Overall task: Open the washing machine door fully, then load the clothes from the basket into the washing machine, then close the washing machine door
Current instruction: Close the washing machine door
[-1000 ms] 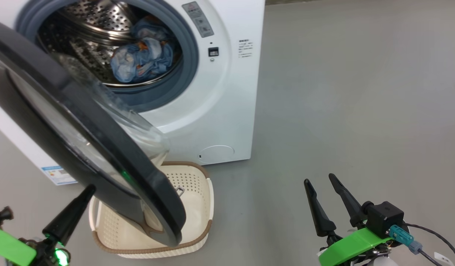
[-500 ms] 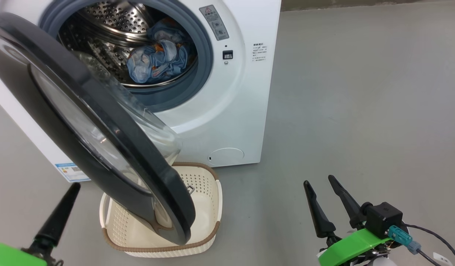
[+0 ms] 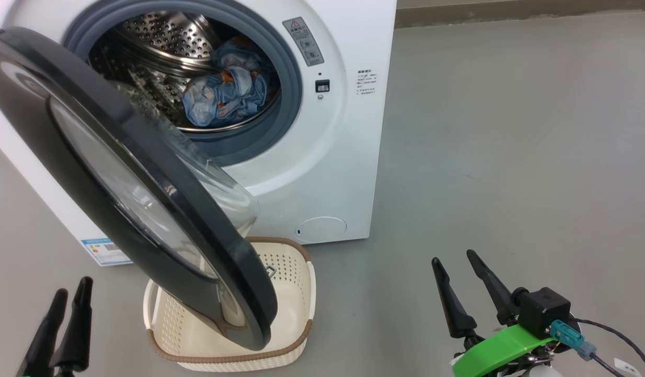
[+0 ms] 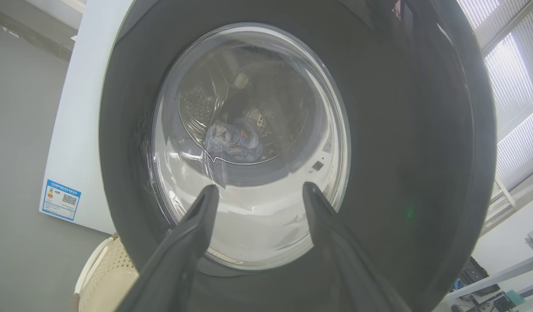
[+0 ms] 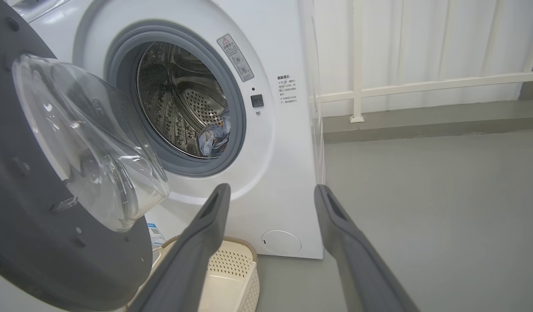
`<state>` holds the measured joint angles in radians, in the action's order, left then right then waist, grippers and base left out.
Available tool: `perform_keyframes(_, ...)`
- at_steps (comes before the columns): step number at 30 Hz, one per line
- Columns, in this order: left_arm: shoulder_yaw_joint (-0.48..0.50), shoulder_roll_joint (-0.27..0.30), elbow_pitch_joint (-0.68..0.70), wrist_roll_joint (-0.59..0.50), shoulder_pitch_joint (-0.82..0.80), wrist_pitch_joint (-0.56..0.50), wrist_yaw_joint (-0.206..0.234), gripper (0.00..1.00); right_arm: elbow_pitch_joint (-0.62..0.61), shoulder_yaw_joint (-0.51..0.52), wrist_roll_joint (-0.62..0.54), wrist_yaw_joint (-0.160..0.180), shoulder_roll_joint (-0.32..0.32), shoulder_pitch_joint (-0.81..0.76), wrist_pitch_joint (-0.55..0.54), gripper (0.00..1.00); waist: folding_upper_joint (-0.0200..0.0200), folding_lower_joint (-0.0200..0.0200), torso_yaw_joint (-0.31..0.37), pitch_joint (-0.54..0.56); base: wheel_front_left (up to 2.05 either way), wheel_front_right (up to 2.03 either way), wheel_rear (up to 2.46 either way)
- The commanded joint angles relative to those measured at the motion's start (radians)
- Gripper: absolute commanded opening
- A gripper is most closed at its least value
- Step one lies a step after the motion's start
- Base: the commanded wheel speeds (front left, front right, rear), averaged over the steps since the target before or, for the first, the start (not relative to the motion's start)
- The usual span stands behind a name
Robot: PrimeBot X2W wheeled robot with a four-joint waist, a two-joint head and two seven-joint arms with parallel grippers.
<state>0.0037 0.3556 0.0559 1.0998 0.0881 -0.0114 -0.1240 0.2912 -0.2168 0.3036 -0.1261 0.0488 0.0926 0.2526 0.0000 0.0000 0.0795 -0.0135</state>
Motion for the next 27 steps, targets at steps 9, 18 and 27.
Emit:
perform_keyframes(9, -0.081, 0.115, -0.11, -0.123, -0.037, 0.242, -0.007, 1.0, -0.026, 0.0, -0.017, -0.005, 0.001, 0.031, 0.009, 1.0, 0.0, 0.0, -0.009, 0.006, 0.0, 0.0, 0.0)
perform_keyframes(18, -0.07, 0.098, -0.195, -0.32, -0.073, 0.273, -0.007, 1.0, -0.031, -0.001, -0.018, -0.005, 0.001, 0.028, 0.009, 1.0, 0.0, 0.0, -0.012, 0.002, 0.0, 0.0, 0.0)
perform_keyframes(27, -0.006, 0.04, -0.194, -0.462, -0.068, 0.273, -0.007, 1.0, -0.029, -0.003, -0.024, -0.005, 0.001, 0.026, 0.009, 1.0, 0.0, 0.0, -0.01, -0.001, 0.0, 0.0, 0.0)
